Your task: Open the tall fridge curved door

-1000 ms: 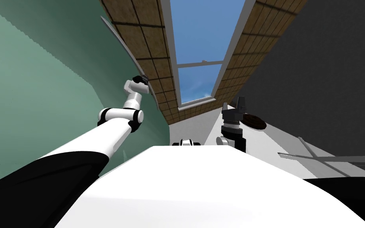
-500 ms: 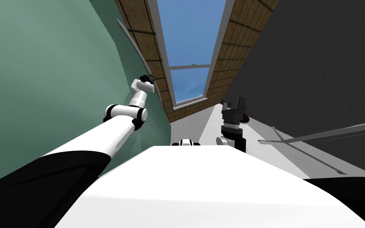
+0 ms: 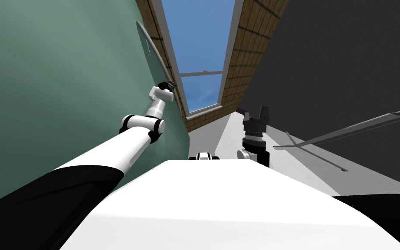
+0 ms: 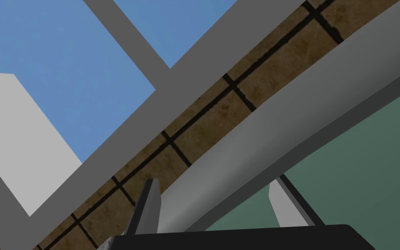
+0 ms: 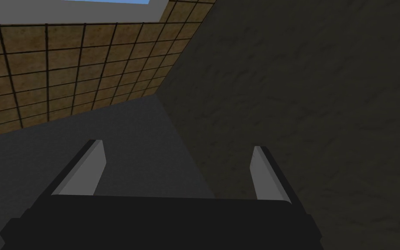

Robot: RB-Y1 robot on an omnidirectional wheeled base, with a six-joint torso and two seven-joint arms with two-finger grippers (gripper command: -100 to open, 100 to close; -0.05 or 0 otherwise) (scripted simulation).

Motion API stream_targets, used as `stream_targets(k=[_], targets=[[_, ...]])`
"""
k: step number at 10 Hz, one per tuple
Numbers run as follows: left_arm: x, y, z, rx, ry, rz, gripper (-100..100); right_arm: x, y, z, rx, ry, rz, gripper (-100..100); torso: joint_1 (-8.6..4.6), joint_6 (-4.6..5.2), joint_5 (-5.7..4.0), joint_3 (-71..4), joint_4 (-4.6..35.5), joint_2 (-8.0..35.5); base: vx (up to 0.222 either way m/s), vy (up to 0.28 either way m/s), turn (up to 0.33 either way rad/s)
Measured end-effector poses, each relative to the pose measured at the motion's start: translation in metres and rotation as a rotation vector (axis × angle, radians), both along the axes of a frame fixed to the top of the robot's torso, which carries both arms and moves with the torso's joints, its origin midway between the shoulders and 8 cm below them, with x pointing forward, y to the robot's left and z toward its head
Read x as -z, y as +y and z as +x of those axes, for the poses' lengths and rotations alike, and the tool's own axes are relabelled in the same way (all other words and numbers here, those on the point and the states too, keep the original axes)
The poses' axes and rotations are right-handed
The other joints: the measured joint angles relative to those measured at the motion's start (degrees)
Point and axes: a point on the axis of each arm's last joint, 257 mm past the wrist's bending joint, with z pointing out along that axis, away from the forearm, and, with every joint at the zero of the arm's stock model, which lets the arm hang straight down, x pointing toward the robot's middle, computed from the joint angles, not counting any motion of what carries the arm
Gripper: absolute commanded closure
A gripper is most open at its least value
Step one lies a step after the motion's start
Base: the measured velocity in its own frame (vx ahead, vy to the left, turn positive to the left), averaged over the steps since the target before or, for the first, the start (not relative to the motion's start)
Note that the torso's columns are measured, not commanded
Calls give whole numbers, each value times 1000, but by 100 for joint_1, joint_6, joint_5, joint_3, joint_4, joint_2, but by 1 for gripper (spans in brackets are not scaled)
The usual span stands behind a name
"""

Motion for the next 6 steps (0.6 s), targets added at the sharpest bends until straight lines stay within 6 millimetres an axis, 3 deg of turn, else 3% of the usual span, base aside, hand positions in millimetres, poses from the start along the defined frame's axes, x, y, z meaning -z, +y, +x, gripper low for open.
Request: stream_targets(k=[1, 2, 4, 6], targets=[[0, -2, -1, 6, -3, -2, 100, 0, 0, 0, 0, 0, 0, 0, 13, -9, 0, -2, 7, 1, -119, -51, -108], [-7, -19, 1, 25, -12, 2, 100, 0, 0, 0, 0, 0, 0, 0, -28, 46, -9, 11, -3, 28, -142, -63, -149], [-6, -33, 1, 50, -11, 0, 100, 0, 0, 0, 0, 0, 0, 0, -5, 13, -7, 7, 15, 14, -85, -54, -103], [-7, -59, 2, 89, -10, -3, 100, 0, 0, 0, 0, 0, 0, 0, -9, 38, -7, 9, 12, 19, -127, -58, -133]])
